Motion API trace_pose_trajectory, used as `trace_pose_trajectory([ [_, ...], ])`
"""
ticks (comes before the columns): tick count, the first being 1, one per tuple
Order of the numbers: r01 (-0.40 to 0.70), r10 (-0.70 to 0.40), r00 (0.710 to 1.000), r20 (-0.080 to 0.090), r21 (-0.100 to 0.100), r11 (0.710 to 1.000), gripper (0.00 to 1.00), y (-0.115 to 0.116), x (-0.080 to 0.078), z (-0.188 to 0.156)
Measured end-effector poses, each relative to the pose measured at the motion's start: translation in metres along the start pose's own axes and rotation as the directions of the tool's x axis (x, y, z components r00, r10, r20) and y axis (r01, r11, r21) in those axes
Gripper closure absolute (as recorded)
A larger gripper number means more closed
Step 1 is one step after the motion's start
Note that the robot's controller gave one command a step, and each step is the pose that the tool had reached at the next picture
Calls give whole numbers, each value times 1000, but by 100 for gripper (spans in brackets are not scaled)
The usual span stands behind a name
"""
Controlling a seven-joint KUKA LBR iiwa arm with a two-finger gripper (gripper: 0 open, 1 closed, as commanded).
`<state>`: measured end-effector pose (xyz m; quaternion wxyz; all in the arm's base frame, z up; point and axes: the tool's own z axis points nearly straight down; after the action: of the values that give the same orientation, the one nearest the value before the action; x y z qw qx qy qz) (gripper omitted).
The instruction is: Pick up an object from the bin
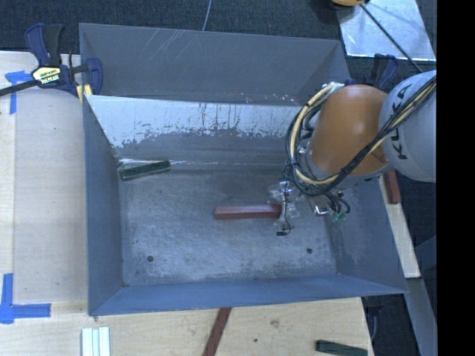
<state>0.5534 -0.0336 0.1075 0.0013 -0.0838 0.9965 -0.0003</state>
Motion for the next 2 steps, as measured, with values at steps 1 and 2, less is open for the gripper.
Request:
trace_pose_trajectory([
  [1, 182, -182, 983, -6, -3, 983, 100, 4, -2, -46],
  [2, 120, -120, 993, -1, -2, 993, 100, 25, -10, -111],
])
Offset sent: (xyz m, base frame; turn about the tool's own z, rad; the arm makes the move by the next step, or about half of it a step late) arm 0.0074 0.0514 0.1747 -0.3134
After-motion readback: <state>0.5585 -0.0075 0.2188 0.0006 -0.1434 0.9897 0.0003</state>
